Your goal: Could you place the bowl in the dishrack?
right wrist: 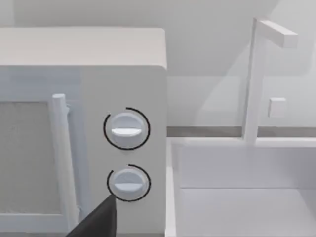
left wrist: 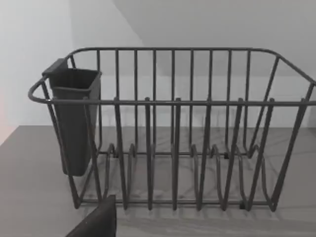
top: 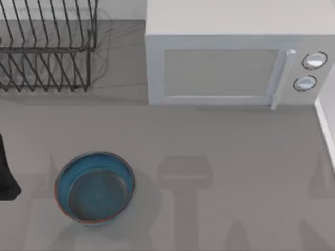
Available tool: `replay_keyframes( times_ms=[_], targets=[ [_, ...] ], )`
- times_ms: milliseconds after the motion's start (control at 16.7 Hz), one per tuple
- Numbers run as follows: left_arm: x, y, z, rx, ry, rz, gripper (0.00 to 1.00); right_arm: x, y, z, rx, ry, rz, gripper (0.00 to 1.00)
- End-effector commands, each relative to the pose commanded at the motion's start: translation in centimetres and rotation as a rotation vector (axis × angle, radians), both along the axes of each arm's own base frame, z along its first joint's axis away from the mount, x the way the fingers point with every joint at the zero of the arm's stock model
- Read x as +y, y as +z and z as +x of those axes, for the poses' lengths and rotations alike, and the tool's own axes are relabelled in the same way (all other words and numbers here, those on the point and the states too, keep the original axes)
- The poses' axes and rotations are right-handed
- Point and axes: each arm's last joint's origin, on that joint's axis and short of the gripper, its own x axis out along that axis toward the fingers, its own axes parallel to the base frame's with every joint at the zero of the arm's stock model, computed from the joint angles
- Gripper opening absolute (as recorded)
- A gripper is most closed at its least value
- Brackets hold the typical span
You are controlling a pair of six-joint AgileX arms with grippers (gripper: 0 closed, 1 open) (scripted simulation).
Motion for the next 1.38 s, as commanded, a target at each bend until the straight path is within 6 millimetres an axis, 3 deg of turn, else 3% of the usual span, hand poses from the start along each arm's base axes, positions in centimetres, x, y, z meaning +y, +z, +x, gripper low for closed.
replay_keyframes(
  times_ms=[300, 540, 720, 960, 1200, 1380],
  targets=[
    [-0.4, 1.1, 0.0, 0.054, -0.035, -0.029, 1.00, 0.0, 0.0, 0.0, 0.000, 0.000, 0.000, 1.00],
    [-1.5, 4.7, 0.8, 0.254, -0.123, -0.110, 1.00, 0.0, 0.0, 0.0, 0.000, 0.000, 0.000, 1.00],
    [-3.2, 7.5, 3.0, 0.506, -0.178, -0.162, 1.00, 0.0, 0.0, 0.0, 0.000, 0.000, 0.000, 1.00],
    [-7.1, 9.4, 7.6, 0.908, -0.196, -0.172, 1.00, 0.0, 0.0, 0.0, 0.000, 0.000, 0.000, 1.00],
    [-12.5, 9.0, 11.9, 1.254, -0.146, -0.115, 1.00, 0.0, 0.0, 0.0, 0.000, 0.000, 0.000, 1.00],
    [-16.4, 8.3, 13.9, 1.420, -0.092, -0.061, 1.00, 0.0, 0.0, 0.0, 0.000, 0.000, 0.000, 1.00]
  ],
)
